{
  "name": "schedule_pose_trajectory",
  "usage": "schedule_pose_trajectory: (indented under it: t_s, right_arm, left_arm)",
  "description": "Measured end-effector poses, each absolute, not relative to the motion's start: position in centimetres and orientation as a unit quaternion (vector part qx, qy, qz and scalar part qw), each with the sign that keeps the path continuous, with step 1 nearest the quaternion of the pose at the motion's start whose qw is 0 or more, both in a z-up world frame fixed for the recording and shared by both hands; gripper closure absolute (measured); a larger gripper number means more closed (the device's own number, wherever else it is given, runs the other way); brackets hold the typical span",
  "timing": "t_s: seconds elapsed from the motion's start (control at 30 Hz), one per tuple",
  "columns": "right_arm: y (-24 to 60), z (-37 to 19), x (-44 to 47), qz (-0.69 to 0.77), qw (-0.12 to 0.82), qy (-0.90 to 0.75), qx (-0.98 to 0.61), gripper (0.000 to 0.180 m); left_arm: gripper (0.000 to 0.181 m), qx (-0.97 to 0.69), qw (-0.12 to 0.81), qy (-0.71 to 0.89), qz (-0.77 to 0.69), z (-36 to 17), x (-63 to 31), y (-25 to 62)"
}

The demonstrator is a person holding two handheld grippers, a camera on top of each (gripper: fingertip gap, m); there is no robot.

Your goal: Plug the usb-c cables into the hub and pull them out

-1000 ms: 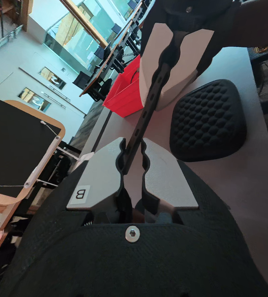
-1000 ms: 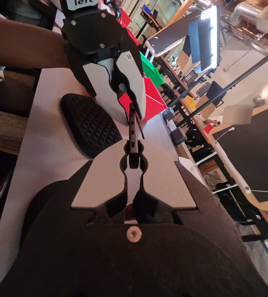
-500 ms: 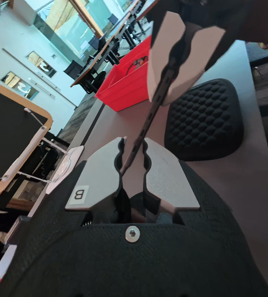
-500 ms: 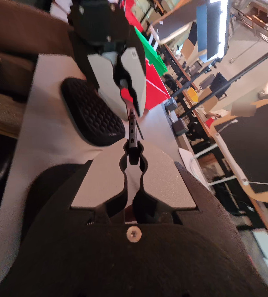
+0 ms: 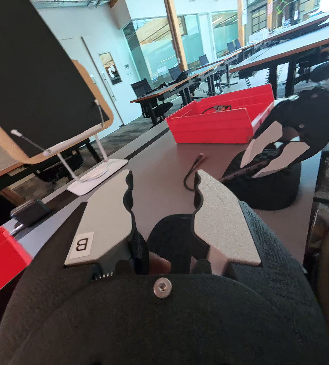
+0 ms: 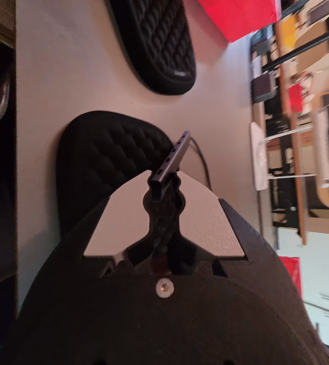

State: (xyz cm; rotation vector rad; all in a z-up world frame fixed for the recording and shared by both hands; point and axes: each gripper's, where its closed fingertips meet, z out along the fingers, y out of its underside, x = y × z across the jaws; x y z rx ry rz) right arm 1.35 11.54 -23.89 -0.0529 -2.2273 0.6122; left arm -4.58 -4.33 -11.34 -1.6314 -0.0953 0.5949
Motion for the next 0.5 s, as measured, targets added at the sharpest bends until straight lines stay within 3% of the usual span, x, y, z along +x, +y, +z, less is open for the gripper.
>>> schedule_pose_trajectory:
  t_s: [0.17, 0.3, 0.4, 0.5]
  right_arm:
    - [11.7, -24.1, 2.6, 0.278, 0.322, -0.899, -0.105, 0.153]
    - [10.9, -21.2, 3.7, 0.398, 0.251, -0.868, -0.162, 0.134]
    - [10.6, -17.2, 3.6, 0.520, 0.265, -0.795, -0.169, 0.130]
    - [10.4, -15.0, 3.6, 0.598, 0.260, -0.738, -0.171, 0.131]
  left_arm:
    - [0.122, -0.725, 0.619, -0.099, 0.287, -11.5, -5.3, -8.7]
    - [0.130, -0.720, 0.591, -0.176, 0.319, -11.2, -6.4, -13.8]
    - [0.143, -0.736, 0.530, -0.239, 0.346, -11.9, -7.5, -18.1]
    - [0.145, -0.776, 0.436, -0.287, 0.354, -13.7, -8.8, -21.5]
